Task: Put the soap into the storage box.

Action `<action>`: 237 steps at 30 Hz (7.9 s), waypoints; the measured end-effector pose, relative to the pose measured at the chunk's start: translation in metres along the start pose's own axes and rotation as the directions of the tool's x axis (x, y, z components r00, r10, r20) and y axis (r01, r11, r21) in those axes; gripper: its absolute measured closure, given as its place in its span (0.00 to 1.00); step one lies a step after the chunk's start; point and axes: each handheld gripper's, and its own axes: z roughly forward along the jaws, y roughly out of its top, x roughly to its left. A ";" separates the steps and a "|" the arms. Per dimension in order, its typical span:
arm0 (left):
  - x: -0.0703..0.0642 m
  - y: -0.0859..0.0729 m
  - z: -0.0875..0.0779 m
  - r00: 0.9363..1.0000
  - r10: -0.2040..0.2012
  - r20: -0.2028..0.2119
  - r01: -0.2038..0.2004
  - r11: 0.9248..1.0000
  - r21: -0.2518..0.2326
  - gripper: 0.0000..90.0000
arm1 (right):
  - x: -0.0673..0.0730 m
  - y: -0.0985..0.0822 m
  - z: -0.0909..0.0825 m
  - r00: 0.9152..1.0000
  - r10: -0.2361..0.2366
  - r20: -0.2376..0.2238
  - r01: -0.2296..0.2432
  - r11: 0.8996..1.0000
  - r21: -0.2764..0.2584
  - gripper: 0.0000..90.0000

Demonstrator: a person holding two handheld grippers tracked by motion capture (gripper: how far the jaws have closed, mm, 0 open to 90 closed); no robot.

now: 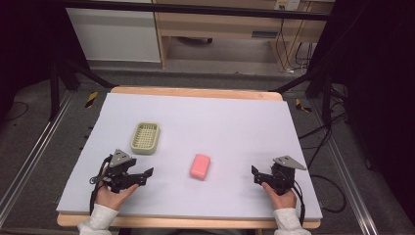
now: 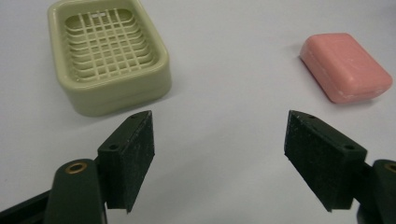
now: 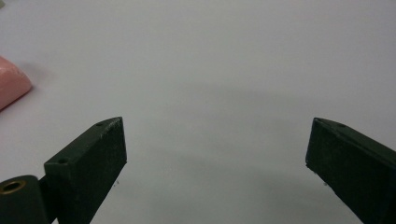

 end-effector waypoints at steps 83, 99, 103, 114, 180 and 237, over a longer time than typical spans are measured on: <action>-0.091 0.065 0.059 0.980 0.133 0.148 -0.149 0.984 0.102 0.28 | 0.004 0.000 0.002 1.000 -0.014 -0.010 0.014 1.000 0.018 0.06; -0.101 0.071 0.074 0.979 0.138 0.151 -0.158 0.979 0.132 0.31 | 0.004 0.000 0.003 1.000 -0.006 -0.019 0.007 1.000 0.023 0.06; -0.106 0.072 0.079 0.978 0.142 0.155 -0.164 0.976 0.143 0.32 | 0.004 0.000 0.003 1.000 -0.007 -0.019 0.007 1.000 0.024 0.06; -0.114 0.074 0.090 0.976 0.151 0.155 -0.176 0.972 0.158 0.34 | 0.004 0.000 0.003 1.000 -0.011 -0.019 0.011 1.000 0.025 0.06; -0.114 0.078 0.131 0.970 0.175 0.168 -0.227 0.902 0.368 0.31 | 0.004 0.000 0.004 1.000 -0.009 -0.026 0.010 0.999 0.042 0.06; -0.100 0.087 0.107 0.979 0.173 0.103 -0.200 0.906 0.372 0.41 | 0.003 -0.001 0.005 1.000 -0.016 -0.021 0.017 0.999 0.050 0.06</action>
